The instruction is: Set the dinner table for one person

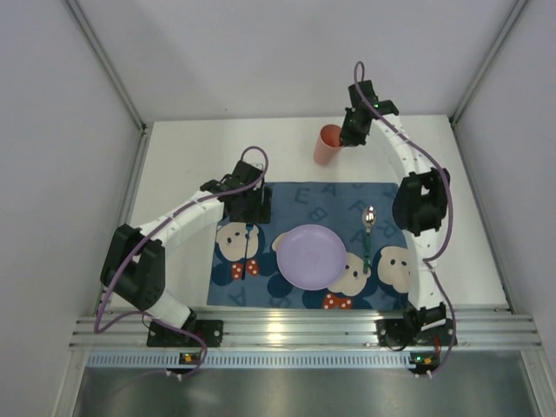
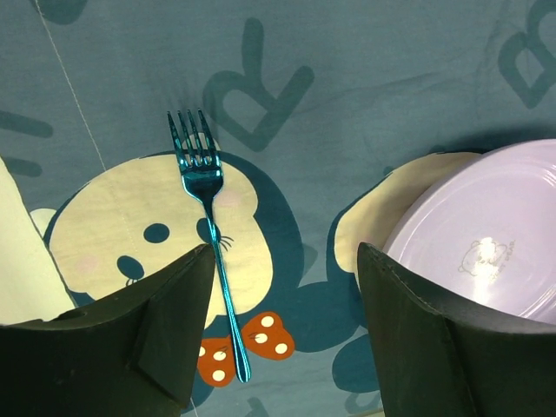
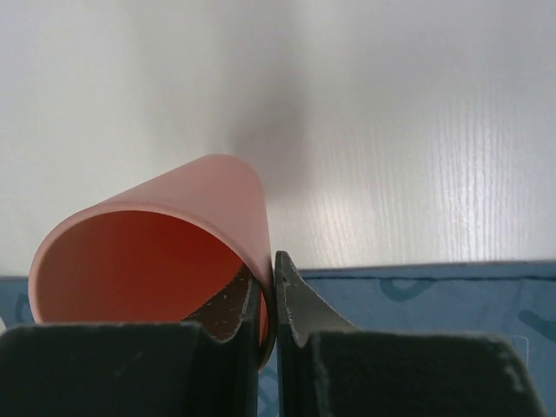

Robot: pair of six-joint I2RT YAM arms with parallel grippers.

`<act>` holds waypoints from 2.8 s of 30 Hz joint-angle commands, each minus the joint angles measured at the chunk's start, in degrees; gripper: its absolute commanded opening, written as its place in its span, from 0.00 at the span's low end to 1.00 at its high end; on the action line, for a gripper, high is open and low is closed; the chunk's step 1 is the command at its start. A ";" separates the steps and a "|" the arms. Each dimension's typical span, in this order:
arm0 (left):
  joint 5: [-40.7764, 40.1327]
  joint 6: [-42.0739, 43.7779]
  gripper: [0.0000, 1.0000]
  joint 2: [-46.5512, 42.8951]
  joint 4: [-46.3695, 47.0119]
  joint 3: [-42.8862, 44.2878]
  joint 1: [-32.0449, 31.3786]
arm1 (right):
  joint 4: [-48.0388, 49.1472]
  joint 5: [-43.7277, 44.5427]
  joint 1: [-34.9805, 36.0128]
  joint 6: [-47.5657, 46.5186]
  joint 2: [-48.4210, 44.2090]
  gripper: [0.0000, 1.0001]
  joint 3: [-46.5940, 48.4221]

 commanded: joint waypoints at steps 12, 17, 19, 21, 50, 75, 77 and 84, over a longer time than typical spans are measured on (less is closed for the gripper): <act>3.54 -0.32 0.72 -1.67 3.63 0.50 -0.09 | 2.42 7.45 0.16 1.73 -36.00 0.00 -36.06; 4.85 -0.93 0.72 -1.76 3.64 0.85 -0.09 | 1.89 9.47 0.16 1.29 -34.78 0.00 -39.57; 5.30 -1.28 0.71 -2.02 3.64 0.77 -0.09 | 1.89 10.79 0.16 0.68 -33.55 0.00 -39.48; 5.30 -1.37 0.71 -2.37 3.55 0.50 -0.09 | 1.72 11.93 0.16 0.15 -31.44 0.00 -39.31; -14.10 1.62 0.80 1.40 -6.01 15.43 0.96 | 1.16 13.34 2.70 -6.35 -46.06 0.90 -32.44; -19.31 23.15 0.96 -4.15 72.79 -35.44 18.98 | 35.56 5.87 7.10 -33.17 -121.78 1.00 -100.48; -16.51 25.33 0.96 -2.91 76.74 -37.63 20.56 | 35.03 5.87 7.10 -32.73 -122.48 1.00 -100.92; -5.71 21.31 0.98 -0.17 87.27 -40.53 28.29 | 35.29 5.43 7.10 -32.20 -119.59 1.00 -101.09</act>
